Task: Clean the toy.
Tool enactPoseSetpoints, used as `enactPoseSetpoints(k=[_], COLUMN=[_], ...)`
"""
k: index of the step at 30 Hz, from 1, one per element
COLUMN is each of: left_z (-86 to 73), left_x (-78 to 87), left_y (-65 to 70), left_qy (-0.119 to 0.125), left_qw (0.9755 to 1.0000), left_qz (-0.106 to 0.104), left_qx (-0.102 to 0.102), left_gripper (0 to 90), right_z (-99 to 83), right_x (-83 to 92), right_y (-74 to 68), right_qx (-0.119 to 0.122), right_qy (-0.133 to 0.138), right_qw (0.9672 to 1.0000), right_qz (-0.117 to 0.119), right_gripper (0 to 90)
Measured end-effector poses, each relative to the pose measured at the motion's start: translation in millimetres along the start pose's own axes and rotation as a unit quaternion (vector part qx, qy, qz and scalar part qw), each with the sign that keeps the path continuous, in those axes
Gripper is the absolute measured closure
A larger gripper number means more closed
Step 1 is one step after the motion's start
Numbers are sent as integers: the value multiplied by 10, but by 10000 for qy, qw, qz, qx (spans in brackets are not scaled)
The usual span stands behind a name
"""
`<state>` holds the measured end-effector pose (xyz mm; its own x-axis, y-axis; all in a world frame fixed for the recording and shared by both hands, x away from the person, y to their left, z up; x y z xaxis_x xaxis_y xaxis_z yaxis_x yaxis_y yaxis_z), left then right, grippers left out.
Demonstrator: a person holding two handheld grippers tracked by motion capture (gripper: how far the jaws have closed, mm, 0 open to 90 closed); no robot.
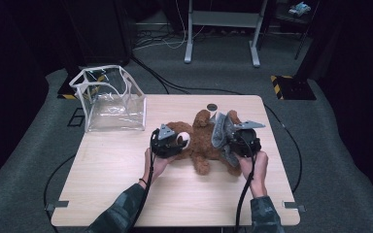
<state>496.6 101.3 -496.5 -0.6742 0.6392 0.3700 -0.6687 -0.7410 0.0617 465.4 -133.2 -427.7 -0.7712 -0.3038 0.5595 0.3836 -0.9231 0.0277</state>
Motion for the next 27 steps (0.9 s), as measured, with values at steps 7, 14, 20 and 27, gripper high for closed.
enactPoseSetpoints(k=[7, 14, 20, 27], left_z=[2, -29, -361, -568], left_x=[35, 247, 345, 345], left_y=[58, 41, -173, -224], left_qy=[27, 230, -290, -577], left_qw=[9999, 9988, 9987, 9976], left_qz=[109, 345, 371, 98], left_qx=[-107, -251, 207, 363], left_gripper=[449, 291, 265, 408], right_z=[-22, -70, -98, -86], right_x=[-316, -355, -360, -326], right_y=[-96, -48, -29, -58], right_qx=[-58, -149, -217, -121], right_qy=[-245, -288, -243, -228], right_qw=[9997, 9994, 9994, 9995], right_qz=[-61, -103, -100, -180], right_gripper=[791, 793, 793, 794])
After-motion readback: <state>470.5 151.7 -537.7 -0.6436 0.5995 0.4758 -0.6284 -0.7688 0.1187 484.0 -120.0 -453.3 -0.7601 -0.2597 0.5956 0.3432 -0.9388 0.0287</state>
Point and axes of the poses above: each handheld gripper's, and its own axes: x roughly backward along the jaws, z roughly out of its top, y roughly to its right, the point moved 5 cm from there along -x, roughly forward along the jaws, and after that the axes turned 6 degrees about y, right-handed, at the moved point
